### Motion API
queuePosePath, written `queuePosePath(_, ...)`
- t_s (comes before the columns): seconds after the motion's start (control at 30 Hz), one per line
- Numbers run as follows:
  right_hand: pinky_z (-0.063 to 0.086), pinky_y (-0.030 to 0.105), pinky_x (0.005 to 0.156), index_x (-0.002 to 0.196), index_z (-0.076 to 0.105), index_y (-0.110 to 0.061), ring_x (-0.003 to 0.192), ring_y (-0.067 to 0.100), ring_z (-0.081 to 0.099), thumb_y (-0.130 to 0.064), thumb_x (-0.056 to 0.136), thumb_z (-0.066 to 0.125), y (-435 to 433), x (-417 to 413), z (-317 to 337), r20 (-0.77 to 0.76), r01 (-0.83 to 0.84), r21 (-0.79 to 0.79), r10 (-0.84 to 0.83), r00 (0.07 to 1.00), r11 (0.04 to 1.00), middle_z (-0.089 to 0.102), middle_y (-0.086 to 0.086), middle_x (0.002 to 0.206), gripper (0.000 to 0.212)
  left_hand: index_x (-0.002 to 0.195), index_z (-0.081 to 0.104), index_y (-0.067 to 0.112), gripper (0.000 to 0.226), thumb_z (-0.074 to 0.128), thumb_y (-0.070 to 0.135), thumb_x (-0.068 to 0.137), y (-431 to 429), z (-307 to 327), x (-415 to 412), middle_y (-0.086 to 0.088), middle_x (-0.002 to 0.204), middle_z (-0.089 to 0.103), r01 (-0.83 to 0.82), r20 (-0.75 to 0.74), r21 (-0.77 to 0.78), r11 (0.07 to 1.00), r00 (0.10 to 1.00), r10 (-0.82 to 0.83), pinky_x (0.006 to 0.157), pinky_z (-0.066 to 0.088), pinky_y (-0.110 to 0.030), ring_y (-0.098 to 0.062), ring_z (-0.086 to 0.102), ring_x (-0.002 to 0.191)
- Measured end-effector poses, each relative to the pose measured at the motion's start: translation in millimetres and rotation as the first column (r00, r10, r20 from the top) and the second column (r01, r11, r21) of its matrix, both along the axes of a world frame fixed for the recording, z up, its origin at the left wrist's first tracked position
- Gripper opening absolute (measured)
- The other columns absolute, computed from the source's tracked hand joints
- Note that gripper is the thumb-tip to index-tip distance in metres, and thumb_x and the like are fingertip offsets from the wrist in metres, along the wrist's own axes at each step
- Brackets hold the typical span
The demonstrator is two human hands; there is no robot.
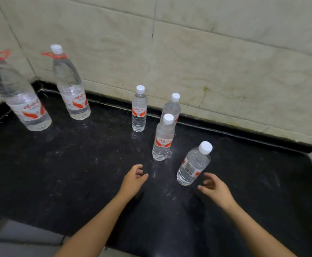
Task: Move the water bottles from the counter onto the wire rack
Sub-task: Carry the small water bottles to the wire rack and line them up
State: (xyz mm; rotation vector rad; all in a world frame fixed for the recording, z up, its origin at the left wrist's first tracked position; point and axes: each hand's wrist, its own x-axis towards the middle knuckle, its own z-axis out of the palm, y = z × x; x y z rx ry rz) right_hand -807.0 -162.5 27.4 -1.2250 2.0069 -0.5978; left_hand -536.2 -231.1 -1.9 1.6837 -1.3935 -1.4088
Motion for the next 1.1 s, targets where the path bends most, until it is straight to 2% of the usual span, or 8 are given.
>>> queuePosePath(0.17,0.042,0.027,0.093,0.134,0.037,-0.025,0.109,0.017,0.056,-0.011,0.059,0.085,-27,-15,-3,0.124,-0.089,-0.094,0.100,0.987,0.992,0.057,-0.001,0.117,0.090,0.135,0.040,0.012,0.058,0.066,0.015,0.084,-23,3,-27,-0.011,0.129,0.051,0.037,0.015,-0.026,0.999,0.999,-0.036,0.088,0.043,-0.027,-0.017,0.051,0.102)
queuePosePath(0.27,0.038,0.012,0.094,0.123,0.036,-0.040,0.108,-0.007,0.053,-0.012,0.052,0.088,-44,-14,-2,0.219,-0.149,-0.122,0.173,0.960,0.981,0.054,-0.019,0.119,0.091,0.141,0.031,0.014,0.074,0.071,0.015,0.080,-37,6,-37,-0.009,0.137,0.043,0.036,0.037,-0.036,0.999,0.999,-0.035,0.094,0.041,-0.028,-0.018,0.047,0.114)
queuePosePath(0.33,0.040,0.004,0.087,0.117,0.041,-0.037,0.101,-0.016,0.053,-0.023,0.045,0.086,-55,-7,0,0.292,-0.212,-0.146,0.247,0.924,0.966,0.056,-0.022,0.113,0.086,0.145,0.024,0.016,0.087,0.076,0.015,0.075,-52,10,-44,-0.007,0.144,0.037,0.029,0.029,-0.078,0.997,0.999,-0.027,0.101,0.038,-0.031,-0.021,0.042,0.126)
queuePosePath(0.4,0.043,0.015,0.096,0.129,0.037,-0.028,0.111,-0.006,0.054,-0.026,0.046,0.083,-67,-1,-8,0.384,-0.276,-0.157,0.316,0.868,0.948,0.058,-0.013,0.120,0.095,0.145,0.021,0.018,0.096,0.080,0.012,0.069,-70,16,-53,-0.003,0.143,0.038,0.028,-0.009,-0.120,0.992,1.000,-0.029,0.103,0.038,-0.028,-0.016,0.040,0.128)
queuePosePath(0.5,0.049,0.028,0.094,0.128,0.034,-0.032,0.112,0.010,0.058,-0.015,0.052,0.080,-85,6,-19,0.438,-0.275,-0.171,0.324,0.839,0.946,0.058,-0.004,0.120,0.091,0.137,0.030,0.024,0.094,0.084,0.006,0.062,-95,17,-67,0.006,0.131,0.051,0.072,-0.063,-0.186,0.980,0.994,-0.085,0.095,0.046,-0.018,-0.001,0.053,0.116)
queuePosePath(0.57,0.053,0.029,0.086,0.117,0.038,-0.037,0.103,0.013,0.062,-0.013,0.051,0.080,-96,8,-24,0.452,-0.217,-0.166,0.270,0.850,0.962,0.062,-0.003,0.108,0.081,0.135,0.036,0.017,0.094,0.089,0.017,0.058,-106,9,-73,-0.004,0.128,0.057,0.062,-0.059,-0.204,0.977,0.995,-0.075,0.098,0.049,-0.038,-0.014,0.056,0.118)
queuePosePath(0.93,0.047,0.016,0.074,0.114,0.036,-0.030,0.094,0.004,0.060,-0.004,0.062,0.080,-113,6,-29,0.481,-0.113,-0.169,0.182,0.858,0.979,0.059,-0.012,0.100,0.073,0.111,0.058,0.017,0.077,0.080,0.048,0.044,-100,-9,-86,0.002,0.101,0.070,-0.121,0.117,-0.093,0.988,0.984,0.132,0.087,0.055,-0.041,-0.011,0.067,0.095)
queuePosePath(1.1,0.048,0.026,0.083,0.117,0.034,-0.035,0.096,0.006,0.059,-0.012,0.062,0.081,-104,10,-24,0.428,-0.138,-0.148,0.189,0.884,0.979,0.059,-0.017,0.098,0.076,0.111,0.058,0.014,0.076,0.080,0.041,0.044,-65,-3,-77,-0.001,0.102,0.070,-0.133,0.073,-0.071,0.989,0.988,0.138,0.088,0.054,-0.042,-0.014,0.067,0.096)
